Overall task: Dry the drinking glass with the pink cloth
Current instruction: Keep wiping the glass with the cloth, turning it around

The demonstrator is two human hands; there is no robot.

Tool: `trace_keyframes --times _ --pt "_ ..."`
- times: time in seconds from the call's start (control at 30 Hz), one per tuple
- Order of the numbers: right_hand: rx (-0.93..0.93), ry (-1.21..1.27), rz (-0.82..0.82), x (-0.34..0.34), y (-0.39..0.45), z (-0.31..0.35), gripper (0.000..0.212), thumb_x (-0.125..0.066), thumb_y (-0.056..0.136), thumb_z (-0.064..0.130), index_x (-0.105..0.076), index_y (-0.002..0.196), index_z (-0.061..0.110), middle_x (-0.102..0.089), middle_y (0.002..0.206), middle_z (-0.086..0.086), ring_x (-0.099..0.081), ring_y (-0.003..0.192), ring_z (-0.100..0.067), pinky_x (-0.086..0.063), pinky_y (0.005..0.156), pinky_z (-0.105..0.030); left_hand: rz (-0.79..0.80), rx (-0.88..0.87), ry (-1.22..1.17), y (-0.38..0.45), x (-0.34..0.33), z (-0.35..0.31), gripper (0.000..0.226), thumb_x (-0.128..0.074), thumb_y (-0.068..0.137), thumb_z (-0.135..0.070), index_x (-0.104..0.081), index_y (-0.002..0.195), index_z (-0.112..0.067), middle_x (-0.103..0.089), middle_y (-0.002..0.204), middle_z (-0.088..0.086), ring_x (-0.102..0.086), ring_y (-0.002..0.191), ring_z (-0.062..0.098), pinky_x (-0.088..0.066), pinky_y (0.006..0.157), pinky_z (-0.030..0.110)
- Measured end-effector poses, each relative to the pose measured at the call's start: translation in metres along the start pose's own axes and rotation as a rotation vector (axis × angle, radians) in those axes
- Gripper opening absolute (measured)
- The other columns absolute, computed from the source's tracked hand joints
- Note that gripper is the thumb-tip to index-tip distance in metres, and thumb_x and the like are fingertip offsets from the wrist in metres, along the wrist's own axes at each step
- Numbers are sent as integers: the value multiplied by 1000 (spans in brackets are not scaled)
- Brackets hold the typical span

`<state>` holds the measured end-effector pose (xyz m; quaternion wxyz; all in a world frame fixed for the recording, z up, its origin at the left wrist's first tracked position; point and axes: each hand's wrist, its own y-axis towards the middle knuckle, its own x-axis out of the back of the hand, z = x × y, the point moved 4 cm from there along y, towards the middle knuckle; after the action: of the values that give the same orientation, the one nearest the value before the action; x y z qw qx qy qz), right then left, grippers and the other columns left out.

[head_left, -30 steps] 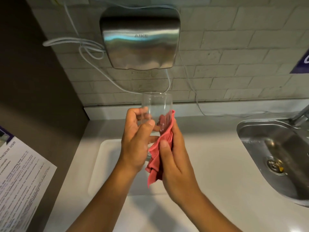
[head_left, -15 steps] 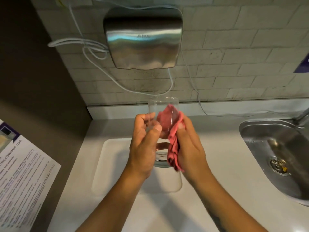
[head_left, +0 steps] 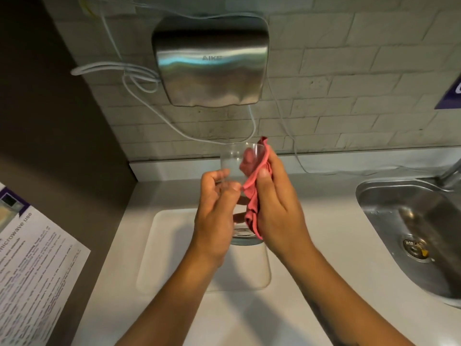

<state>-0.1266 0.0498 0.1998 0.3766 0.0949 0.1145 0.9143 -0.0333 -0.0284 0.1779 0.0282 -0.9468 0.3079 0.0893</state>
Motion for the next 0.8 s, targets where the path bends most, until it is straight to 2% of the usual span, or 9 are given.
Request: trace_keyframes --times 0.1,0.23,0.3,0.4,0.53,0.57,0.63,0.7,0.8 --pt "-37 -25 75 2 -7 -5 66 -40 110 44 -26 173 33 -55 164 8 -57 150 -7 -46 128 -43 -8 89 -40 3 2 2 38 -63 91 -39 -58 127 -27 -78 113 10 -78 103 27 -63 76 40" --pt "-63 -11 236 2 -27 -15 65 -42 109 42 -17 167 57 -41 170 30 -44 156 6 -40 133 -37 -104 159 -86 9 7 1 15 -57 107 -27 -61 118 -18 -74 98 2 -74 87 16 -57 55 25" --pt "-65 -8 285 0 -34 -17 61 -41 108 34 -24 158 64 -56 147 41 -60 130 16 -52 113 -21 -144 183 -114 14 10 -1 16 -57 108 -30 -59 119 -18 -76 97 0 -76 77 8 -57 52 23" --pt "-113 41 314 3 -33 -18 68 -41 101 25 -32 162 54 -67 136 9 -67 89 2 -58 75 -18 -142 199 -101 18 8 -6 29 -57 109 -33 -54 133 -18 -75 114 7 -77 71 0 -58 51 22" --pt "-66 -46 366 13 -32 -15 75 -45 101 27 -24 169 51 -56 160 6 -66 127 -2 -57 105 -27 -131 189 -115 20 3 -8 39 -54 110 -37 -43 147 -30 -70 126 12 -79 69 1 -56 44 23" --pt "-38 -102 382 15 -34 -16 74 -48 104 33 -22 170 50 -46 171 8 -56 148 -7 -51 121 -37 -141 197 -128 21 2 -9 40 -53 110 -38 -41 148 -33 -71 127 12 -80 72 4 -57 46 24" --pt "36 -249 393 15 -37 -16 71 -55 110 44 -20 172 44 -21 183 17 -25 169 -2 -29 136 -33 -165 220 -128 24 1 -9 41 -53 110 -41 -39 148 -40 -72 130 15 -82 91 16 -65 63 35" --pt "72 -323 341 14 -33 -16 72 -60 109 44 -23 172 40 -23 183 15 -34 166 -10 -37 132 -34 -152 220 -75 25 -1 -12 43 -53 109 -42 -35 148 -48 -70 133 16 -79 107 23 -66 83 46" --pt "102 -353 175 12 -23 -14 68 -70 107 29 -37 166 36 -55 163 4 -67 136 -29 -57 111 -33 -90 210 -3 29 -8 -14 50 -51 110 -39 -28 154 -47 -66 128 10 -79 80 7 -65 71 37"
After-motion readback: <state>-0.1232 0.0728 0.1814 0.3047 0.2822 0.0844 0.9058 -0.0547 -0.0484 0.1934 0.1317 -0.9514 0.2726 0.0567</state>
